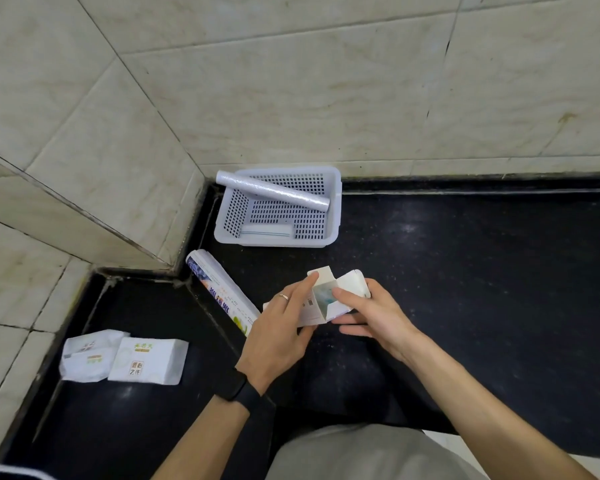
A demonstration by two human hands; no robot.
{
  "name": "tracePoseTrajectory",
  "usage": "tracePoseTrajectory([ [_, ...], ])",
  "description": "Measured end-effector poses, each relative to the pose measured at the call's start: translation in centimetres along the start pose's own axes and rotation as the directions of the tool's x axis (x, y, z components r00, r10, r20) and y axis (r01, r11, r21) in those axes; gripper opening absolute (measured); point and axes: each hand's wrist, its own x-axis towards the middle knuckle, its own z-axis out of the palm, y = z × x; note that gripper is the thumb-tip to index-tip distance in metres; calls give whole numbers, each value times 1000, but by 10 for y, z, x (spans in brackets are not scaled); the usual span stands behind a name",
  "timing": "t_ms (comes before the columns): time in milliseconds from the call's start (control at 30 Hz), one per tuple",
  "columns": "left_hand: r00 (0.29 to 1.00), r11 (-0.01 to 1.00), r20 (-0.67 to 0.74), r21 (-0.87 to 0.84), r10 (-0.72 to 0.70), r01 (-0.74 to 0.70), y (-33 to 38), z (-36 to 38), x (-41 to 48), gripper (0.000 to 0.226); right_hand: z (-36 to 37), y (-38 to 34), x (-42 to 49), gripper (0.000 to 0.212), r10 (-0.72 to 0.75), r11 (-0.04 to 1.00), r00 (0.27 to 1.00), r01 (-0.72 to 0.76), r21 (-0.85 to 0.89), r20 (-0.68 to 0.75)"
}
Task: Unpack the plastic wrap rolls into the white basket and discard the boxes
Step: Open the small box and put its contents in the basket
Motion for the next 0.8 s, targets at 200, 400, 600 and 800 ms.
tracePoseTrajectory([
  [200, 963, 917, 45, -298, -265, 266, 0, -8, 7, 84, -9, -2, -9, 51, -20, 989, 993, 2, 149, 115],
  [400, 951, 850, 161, -426, -265, 309, 6, -13, 6, 95, 0, 8, -16, 58, -185, 977, 983, 184, 105, -4],
  [600, 960, 886, 78, -373, -268, 277, 6, -10, 10, 83, -2, 16, -17, 70, -206, 977, 976, 209, 42, -66],
  [800, 986, 980, 7, -112, -166, 166, 2, -10, 10, 85, -7, 6, -24, 54, -631, 726, 723, 422, -543, -281],
])
